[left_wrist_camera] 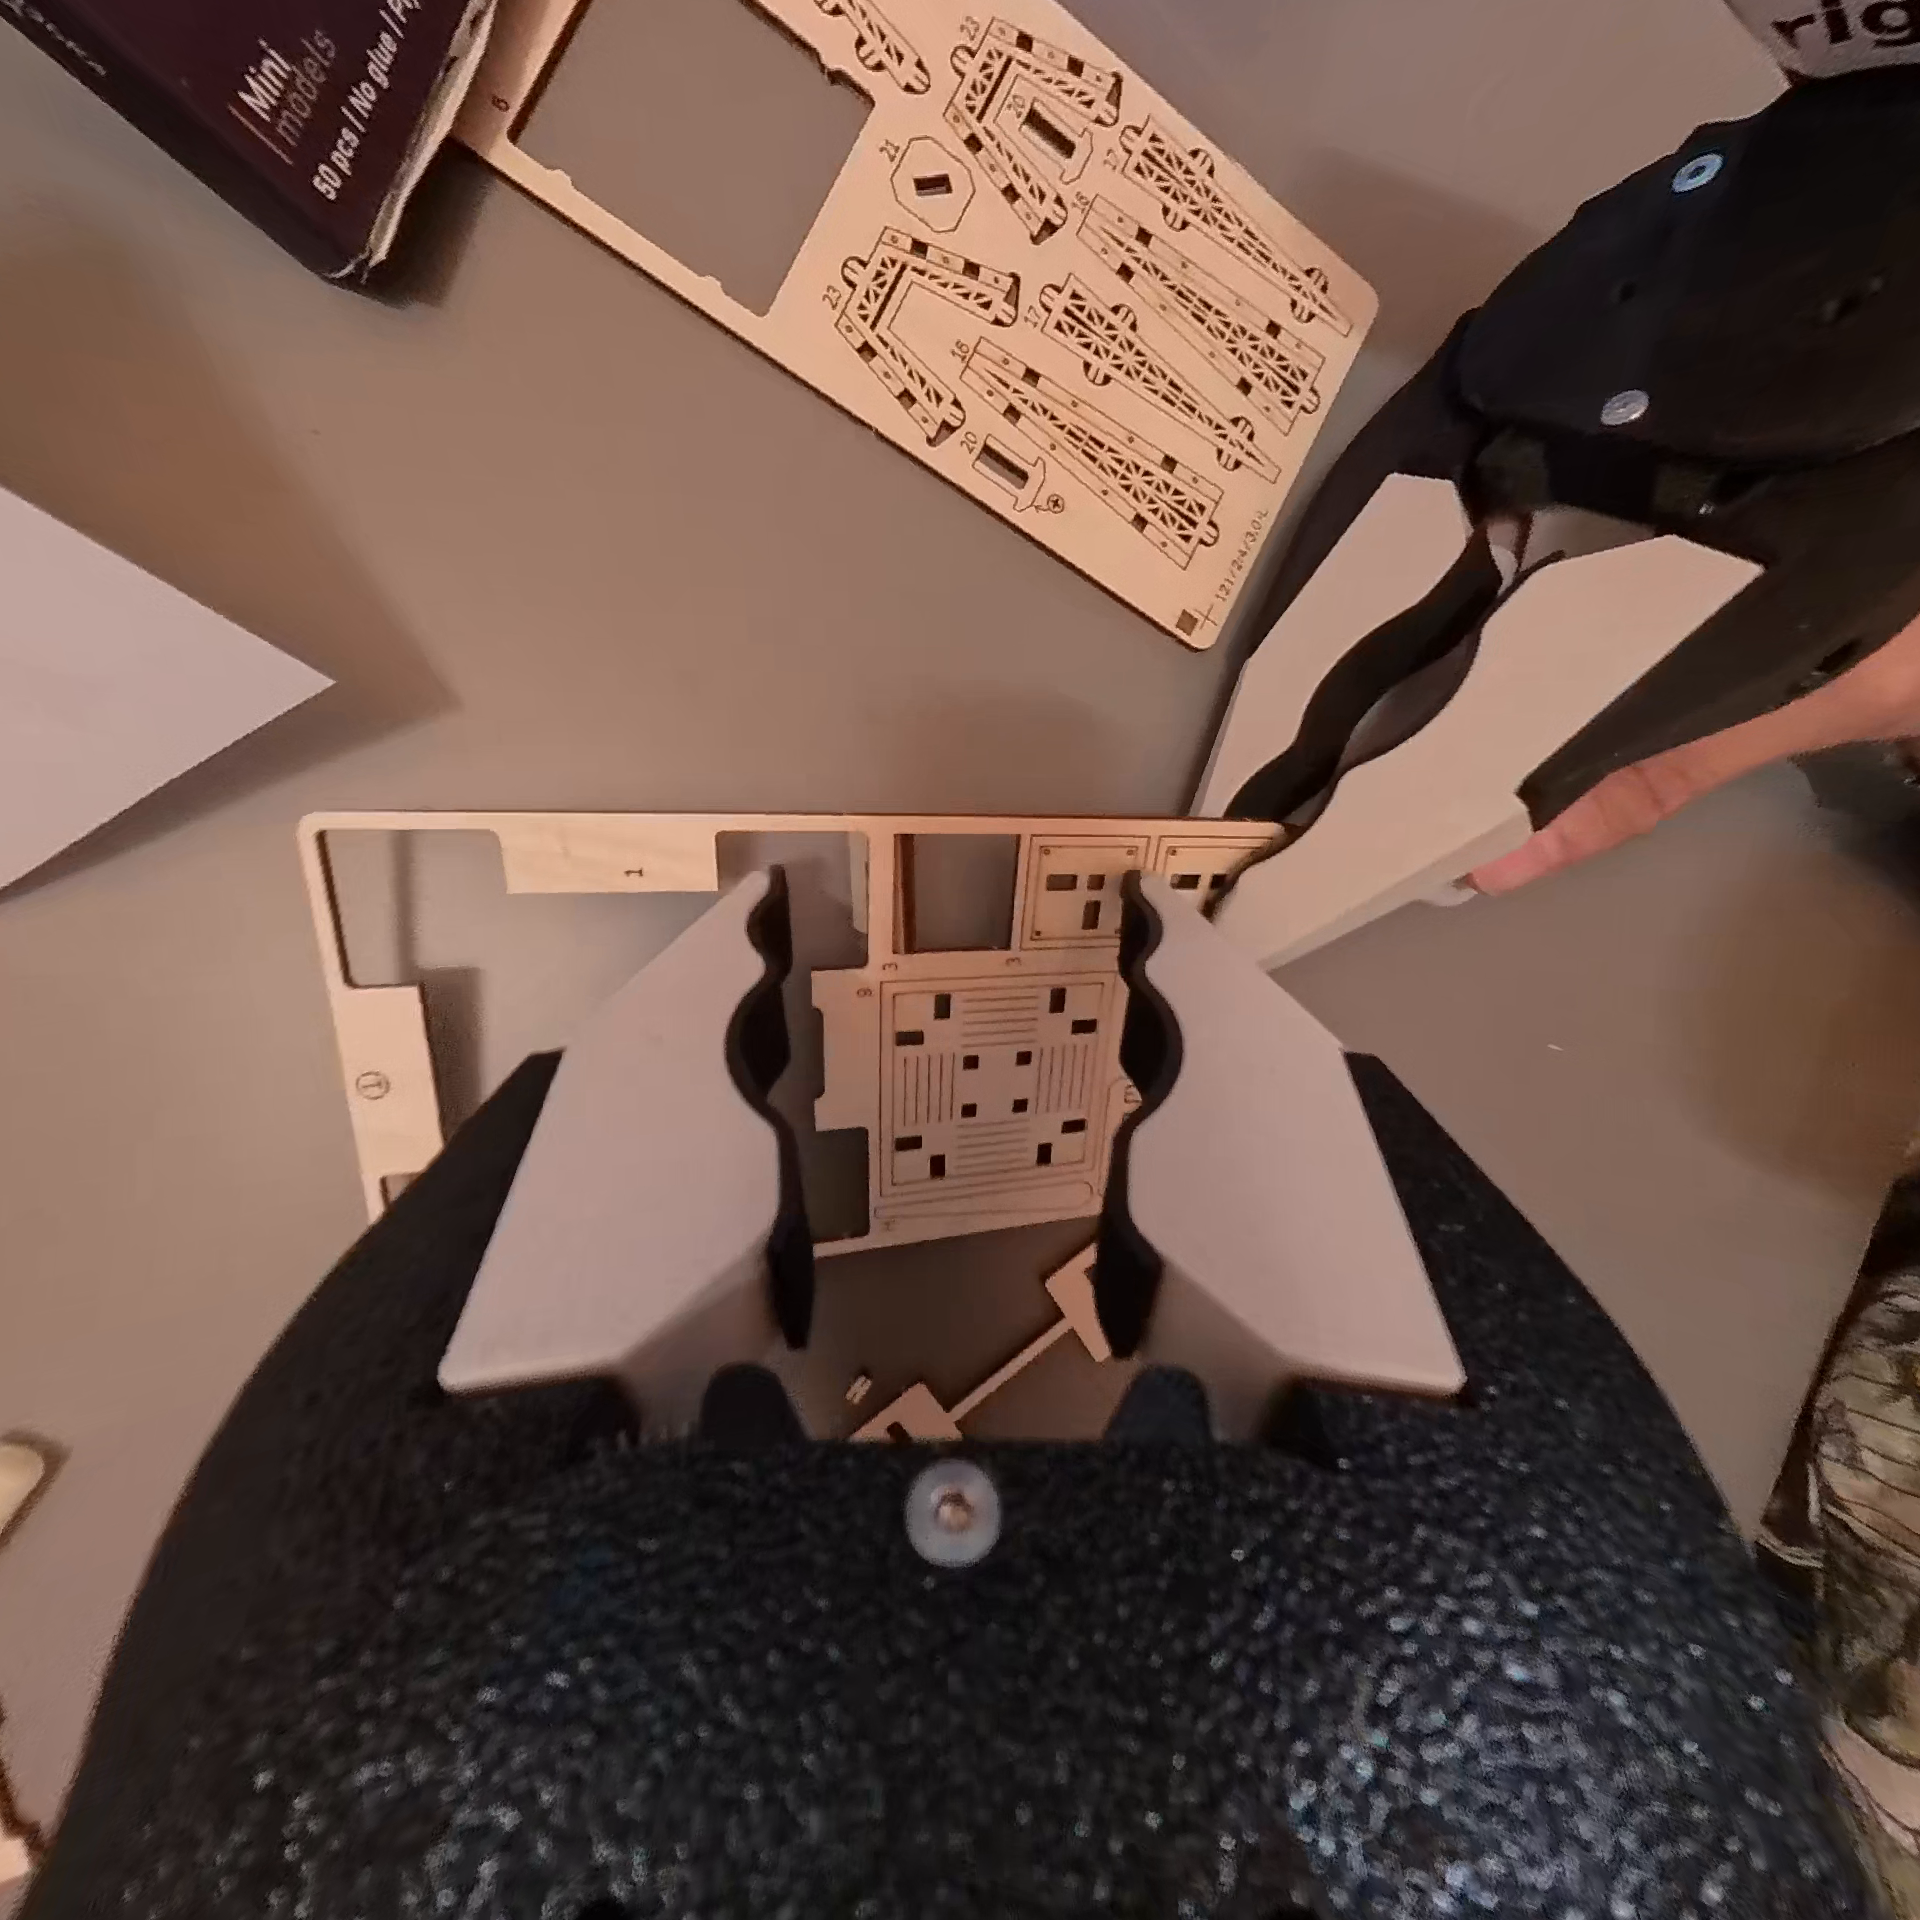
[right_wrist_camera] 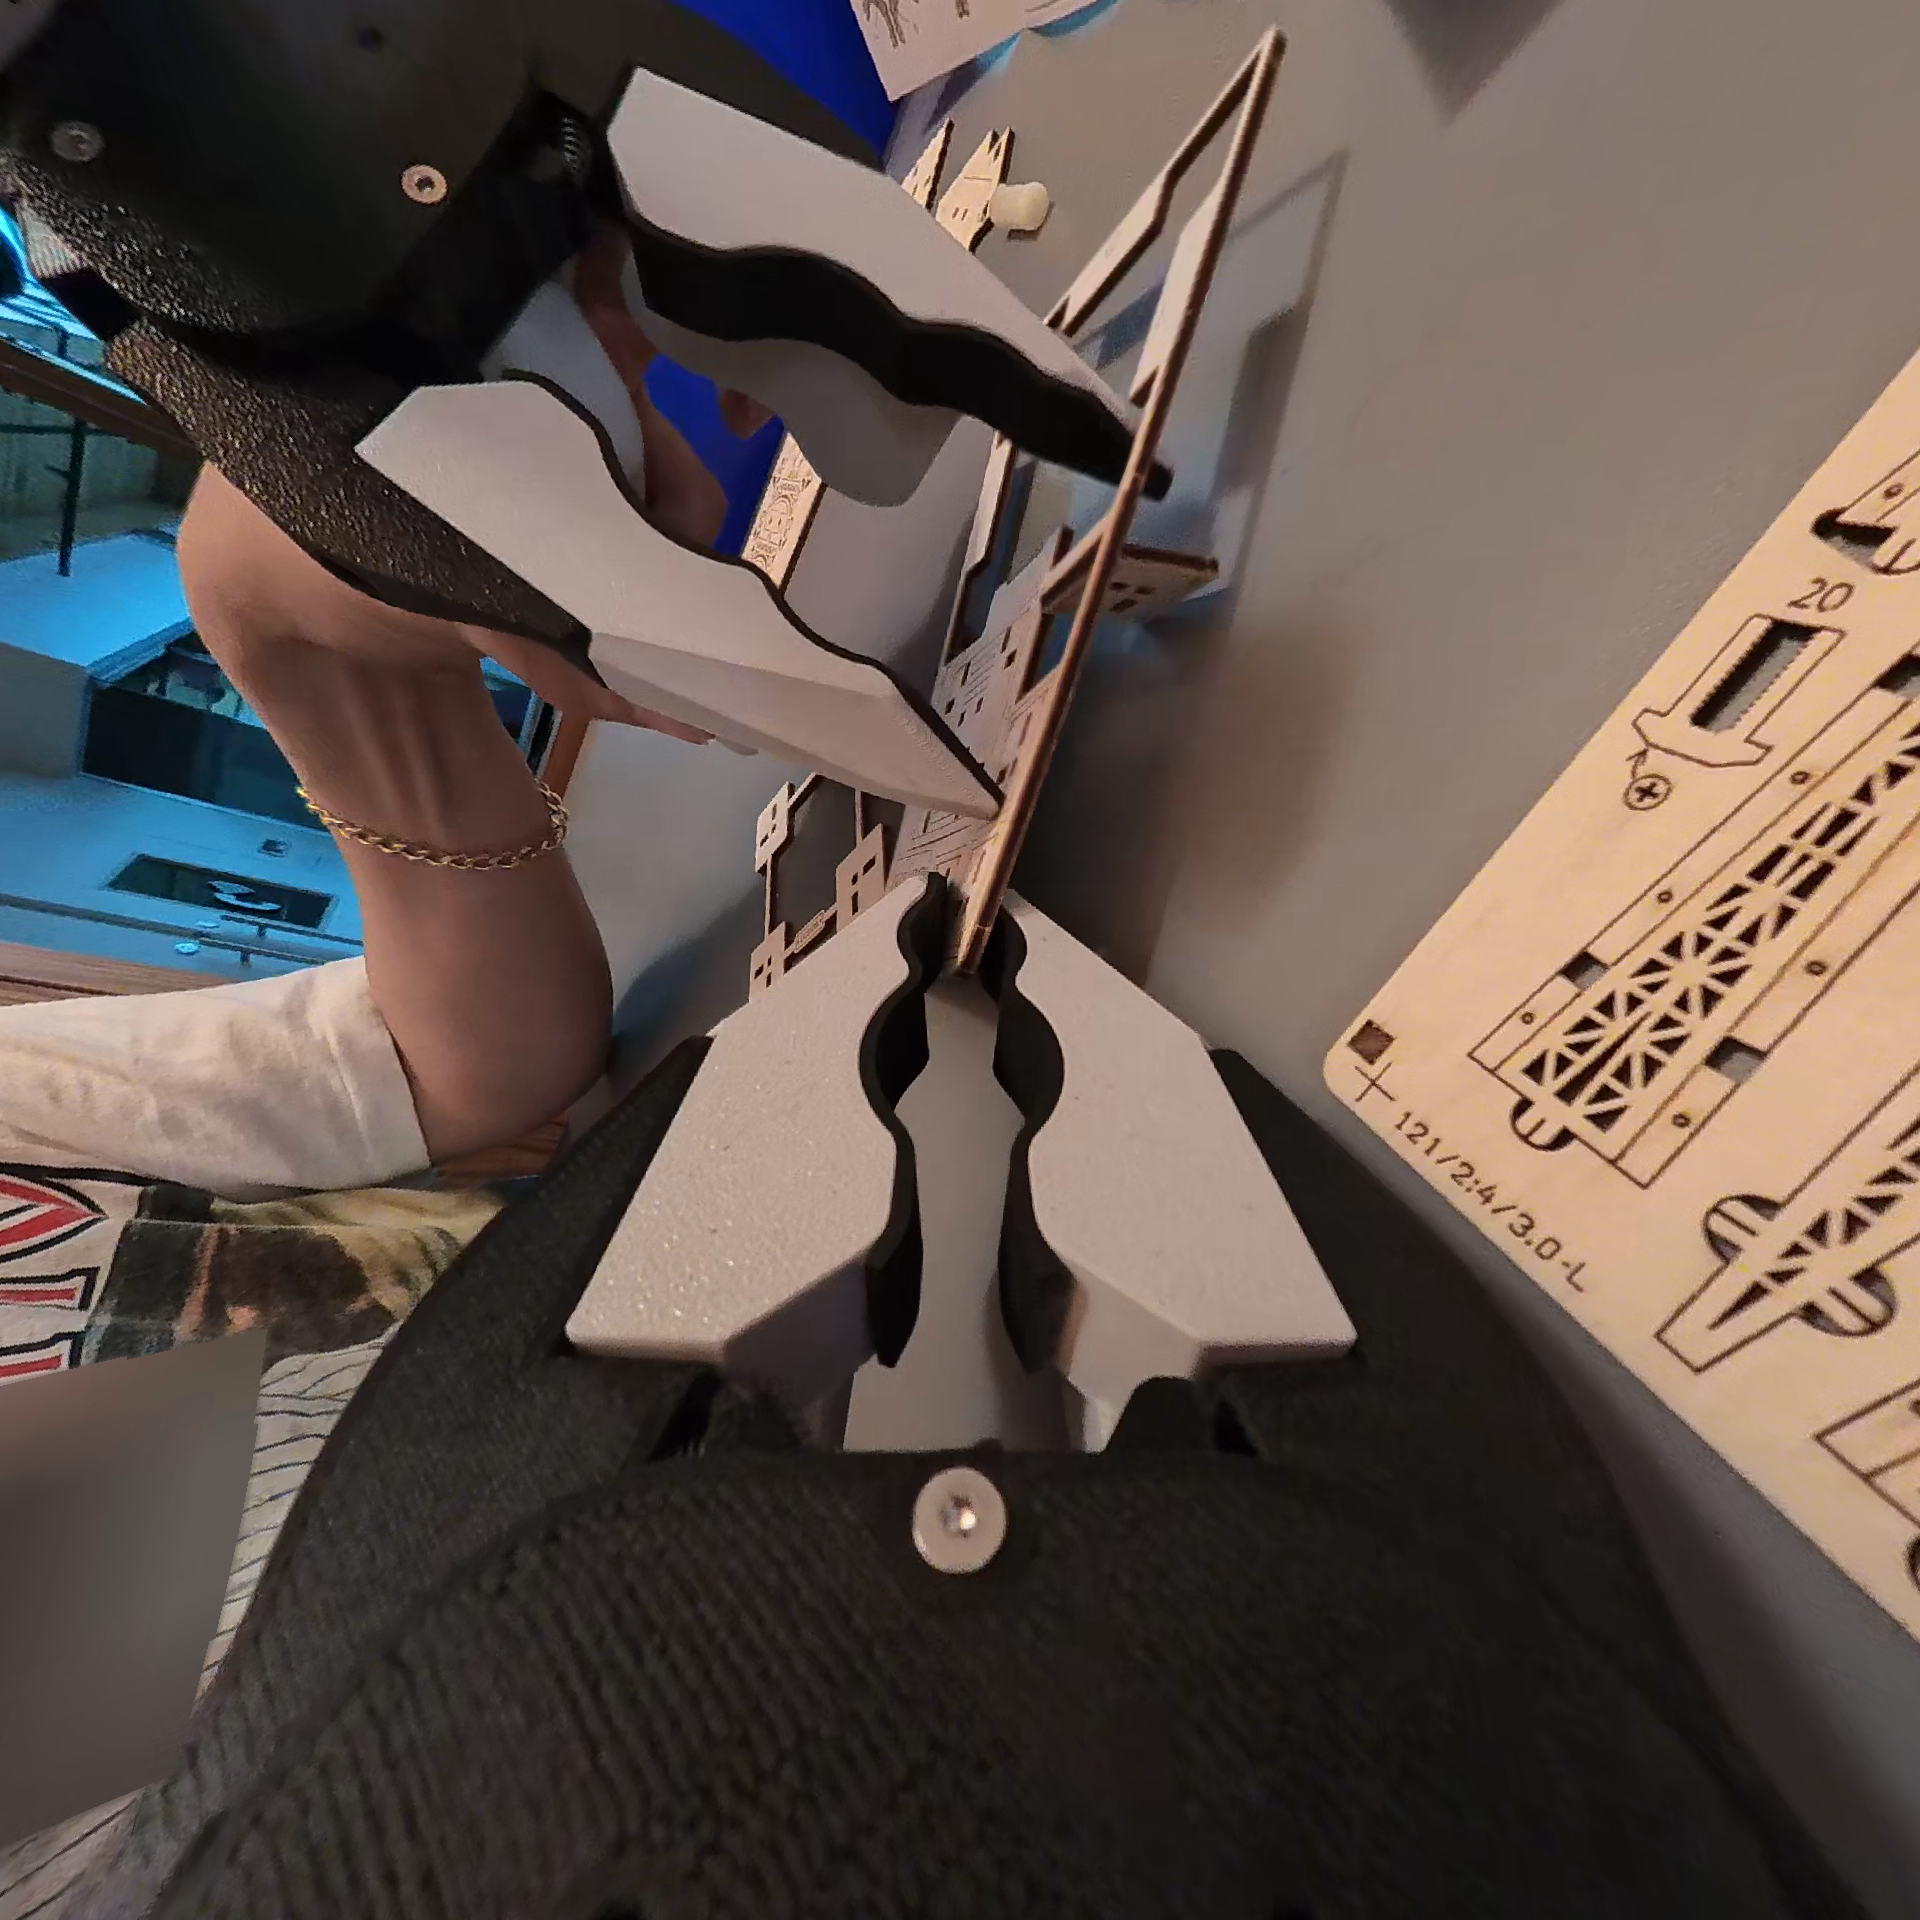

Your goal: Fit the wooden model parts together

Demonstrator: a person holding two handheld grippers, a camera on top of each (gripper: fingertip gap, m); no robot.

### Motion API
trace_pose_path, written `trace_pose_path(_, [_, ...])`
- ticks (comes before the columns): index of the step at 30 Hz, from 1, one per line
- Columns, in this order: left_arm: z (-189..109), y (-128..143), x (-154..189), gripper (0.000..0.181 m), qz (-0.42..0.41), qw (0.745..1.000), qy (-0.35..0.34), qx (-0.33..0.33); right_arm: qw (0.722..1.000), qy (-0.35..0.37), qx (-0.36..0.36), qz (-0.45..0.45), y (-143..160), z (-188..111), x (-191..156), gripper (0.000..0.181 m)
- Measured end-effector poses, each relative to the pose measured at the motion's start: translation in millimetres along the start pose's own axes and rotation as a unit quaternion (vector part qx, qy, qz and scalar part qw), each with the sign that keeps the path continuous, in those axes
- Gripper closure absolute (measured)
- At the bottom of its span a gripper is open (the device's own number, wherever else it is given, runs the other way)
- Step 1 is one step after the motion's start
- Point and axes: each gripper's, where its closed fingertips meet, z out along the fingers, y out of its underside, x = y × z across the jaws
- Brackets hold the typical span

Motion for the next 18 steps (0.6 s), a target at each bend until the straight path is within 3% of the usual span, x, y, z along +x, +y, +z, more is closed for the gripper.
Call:
trace_pose_path(5, [0.9,0.0,6.7,0.135,0.001,1.0,0.009,0.001,1.0,0.005,-0.002,0.003,0.3,0.5,1.5,0.177])
trace_pose_path(8, [-1.3,0.3,6.6,0.132,0.0,1.0,0.013,0.008,1.0,-0.001,0.0,0.0,0.0,0.4,-0.1,0.177])
trace_pose_path(10, [-6.2,2.0,-3.6,0.111,0.006,0.999,-0.032,0.002,1.0,-0.004,0.002,-0.012,0.1,0.7,-2.3,0.178])
trace_pose_path(14, [-18.0,6.0,-11.7,0.121,0.049,0.994,-0.098,-0.013,1.0,-0.009,0.006,-0.017,-0.7,0.1,-4.2,0.178])
trace_pose_path(18, [-30.8,-9.2,-0.6,0.129,0.057,0.993,-0.095,0.03,1.0,-0.01,0.008,-0.018,-1.0,-0.3,-4.7,0.178])
